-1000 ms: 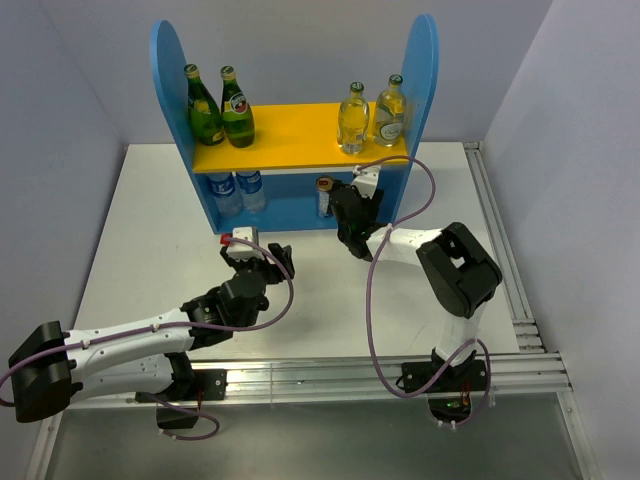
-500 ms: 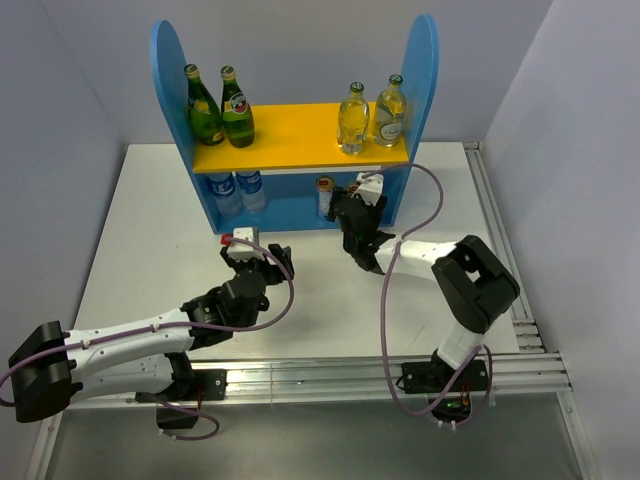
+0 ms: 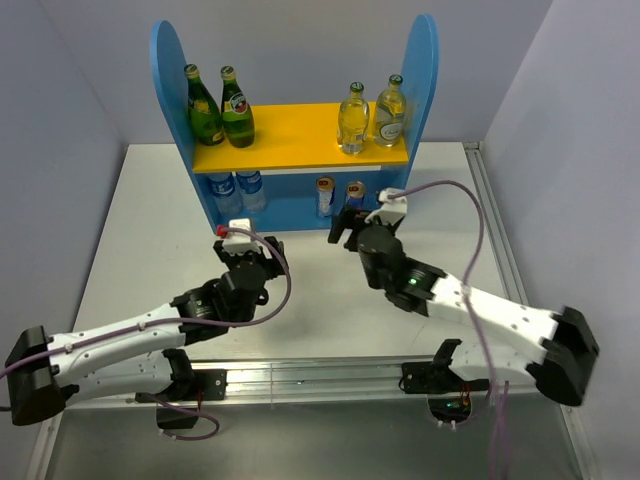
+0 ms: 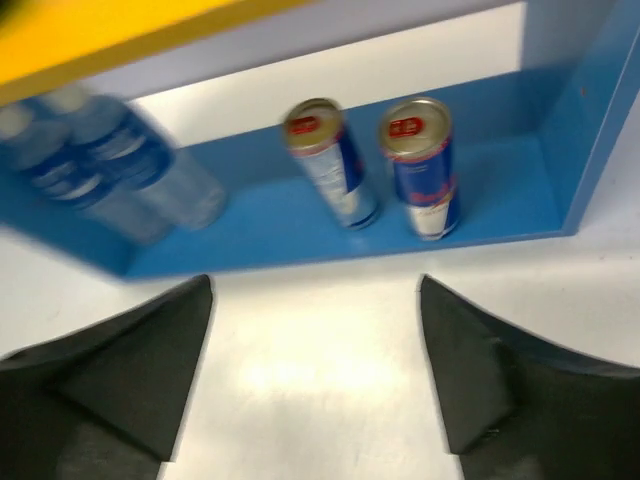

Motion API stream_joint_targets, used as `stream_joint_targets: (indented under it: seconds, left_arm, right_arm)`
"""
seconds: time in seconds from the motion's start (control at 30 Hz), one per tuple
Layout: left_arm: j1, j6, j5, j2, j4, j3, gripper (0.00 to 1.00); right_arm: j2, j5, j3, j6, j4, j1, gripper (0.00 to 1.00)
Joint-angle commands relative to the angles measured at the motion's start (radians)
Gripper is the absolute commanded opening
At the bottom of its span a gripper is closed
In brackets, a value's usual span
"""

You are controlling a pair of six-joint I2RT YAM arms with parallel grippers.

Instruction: Place and organize the beverage onto the shelf

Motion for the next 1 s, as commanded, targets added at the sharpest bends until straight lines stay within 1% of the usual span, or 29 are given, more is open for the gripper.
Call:
stream_joint_targets:
  seconds: [0.0,0.03,0.07,0.1,0.13,0.17,0.2,0.27,0.3,0.33,0.43,0.63,0.97]
  left_arm:
    - [-0.006,-0.026,-0.042,-0.065,-0.214,0.121,0.80]
    - [-0.006,-0.019,-0.023,-0.088,-0.296,0.182,0.80]
    - [-0.008,-0.017,-0.009,-0.099,-0.344,0.213,0.80]
    - [-0.008,-0.030,-0.006,-0.110,-0.387,0.247,0.81]
    - [-0.008,-0.039,-0.006,-0.129,-0.430,0.323,0.81]
    - [-0.008,-0.046,-0.009,-0.136,-0.531,0.366,0.81]
    - [-0.008,-0.077,-0.020,-0.143,-0.579,0.453,0.80]
    - [-0.008,-0.109,-0.031,-0.163,-0.701,0.534,0.81]
    - [-0.008,-0.111,-0.028,-0.169,-0.728,0.567,0.80]
    - [-0.008,-0.108,-0.015,-0.180,-0.746,0.624,0.80]
    - [-0.008,-0.105,-0.014,-0.195,-0.819,0.699,0.80]
    - [-0.008,-0.128,-0.017,-0.202,-0.915,0.755,0.80]
    - [-0.008,-0.131,0.012,-0.202,-0.935,0.759,0.80]
  right_arm:
    - [-0.198,-0.037,0.042,-0.011,-0.281,0.053,0.94]
    - [-0.231,-0.060,0.092,-0.035,-0.342,0.060,0.94]
    - [-0.287,-0.060,0.123,-0.032,-0.465,0.066,0.94]
    - [-0.317,-0.060,0.157,-0.032,-0.517,0.066,0.94]
    - [-0.346,-0.074,0.220,-0.048,-0.560,0.069,0.94]
    - [-0.373,-0.080,0.252,-0.058,-0.599,0.069,0.94]
    - [-0.428,-0.082,0.315,-0.074,-0.668,0.069,0.95]
    - [-0.479,-0.080,0.375,-0.083,-0.723,0.069,1.00]
    - [-0.516,-0.080,0.439,-0.089,-0.778,0.070,1.00]
    - [-0.531,-0.082,0.468,-0.094,-0.800,0.069,1.00]
    - [-0.578,-0.105,0.545,-0.106,-0.863,0.070,1.00]
    - [-0.604,-0.134,0.593,-0.094,-0.924,0.069,1.00]
    - [-0.613,-0.149,0.573,-0.086,-0.926,0.070,1.00]
